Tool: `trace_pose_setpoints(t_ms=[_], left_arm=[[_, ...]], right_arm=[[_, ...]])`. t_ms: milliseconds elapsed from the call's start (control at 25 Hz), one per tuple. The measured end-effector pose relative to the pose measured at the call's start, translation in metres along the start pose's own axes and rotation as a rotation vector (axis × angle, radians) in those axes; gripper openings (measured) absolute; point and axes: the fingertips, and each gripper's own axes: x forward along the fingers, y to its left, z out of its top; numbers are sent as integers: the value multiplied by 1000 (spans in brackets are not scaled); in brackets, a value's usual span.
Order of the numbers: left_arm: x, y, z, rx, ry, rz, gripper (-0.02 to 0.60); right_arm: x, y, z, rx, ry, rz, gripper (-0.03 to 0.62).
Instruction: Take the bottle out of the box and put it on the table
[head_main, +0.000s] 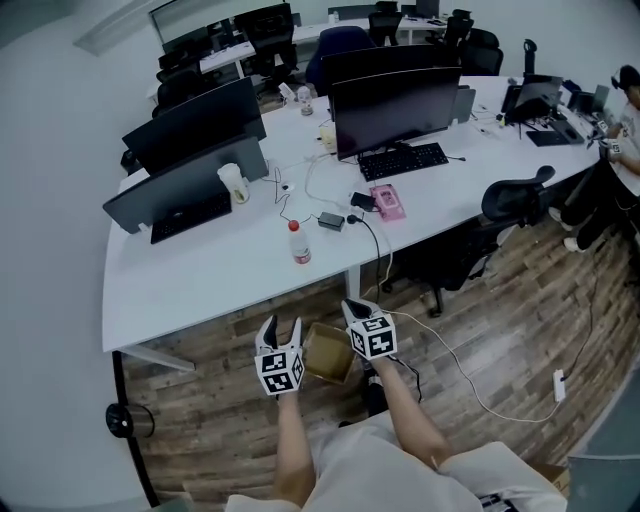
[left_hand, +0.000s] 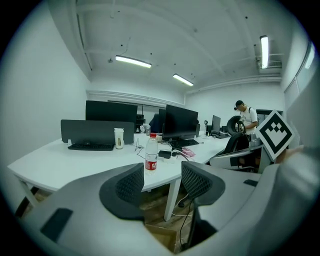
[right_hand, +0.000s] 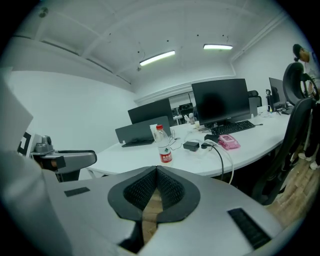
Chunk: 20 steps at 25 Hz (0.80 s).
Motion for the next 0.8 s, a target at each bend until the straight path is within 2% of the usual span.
trace_pose_setpoints(t_ms=[80, 160, 280, 400, 480, 680, 800], left_arm=[[-6, 1, 7, 0, -22, 8, 244], [-10, 0, 15, -13, -51, 25, 205], [-21, 4, 7, -29, -58, 52, 178], [-13, 8, 7, -13, -60, 50, 54], [-12, 5, 12, -16, -60, 47, 17], [-26, 7, -12, -69, -26, 61, 14], [-11, 6, -12, -49, -35, 36, 14]], right_arm=[[-2, 6, 3, 10, -3, -1, 38], [-2, 9, 7, 8, -2, 4, 38], [-2, 18, -1, 18, 6, 19, 38], [1, 16, 2, 39, -15, -3, 38], [-1, 13, 10, 35, -25, -13, 38], [-12, 32, 0, -95, -83, 43, 38], [-5, 25, 4, -122, -108, 32, 37]])
